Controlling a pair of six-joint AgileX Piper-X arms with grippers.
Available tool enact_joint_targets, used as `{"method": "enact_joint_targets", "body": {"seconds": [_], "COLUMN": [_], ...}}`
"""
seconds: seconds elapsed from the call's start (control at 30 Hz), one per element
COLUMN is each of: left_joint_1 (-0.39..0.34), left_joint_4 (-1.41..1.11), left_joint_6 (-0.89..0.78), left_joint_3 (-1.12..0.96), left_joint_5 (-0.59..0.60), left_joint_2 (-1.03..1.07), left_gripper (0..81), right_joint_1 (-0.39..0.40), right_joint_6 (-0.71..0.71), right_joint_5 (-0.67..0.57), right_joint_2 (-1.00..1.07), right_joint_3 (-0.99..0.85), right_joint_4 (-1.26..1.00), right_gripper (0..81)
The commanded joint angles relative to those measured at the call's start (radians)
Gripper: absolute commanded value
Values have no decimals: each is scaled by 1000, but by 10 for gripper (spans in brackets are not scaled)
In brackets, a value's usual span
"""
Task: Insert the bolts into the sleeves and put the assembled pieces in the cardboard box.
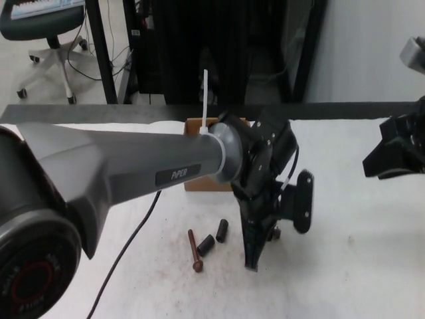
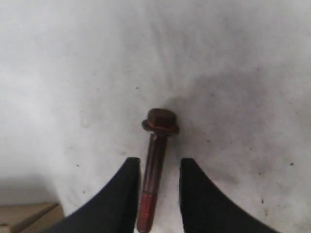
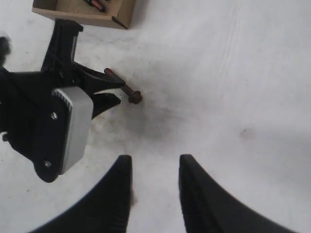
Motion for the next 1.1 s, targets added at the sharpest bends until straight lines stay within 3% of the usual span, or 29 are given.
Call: {"method": "enact_joint_targets", "body": {"seconds": [0.0,0.43,1.07], "left_joint_1": [4,40,41], "left_joint_4": [-28,-31,58], "left_joint_6": [-18,-72,-47], "left_joint_3": [-32,-39,-39], "left_joint_5": [35,32,139], "left_joint_2": [-27,-13,-7], "left_gripper": [282,282,282], "right_joint_1": [1,1,1], "right_joint_6": [-7,-7,0], "right_joint_5": [-20,-26,-34], "right_joint_2": [-12,-12,-12], "right_joint_3": [19,24,24], "right_joint_4": [-22,-40,-39], "right_gripper": [314,314,314]}}
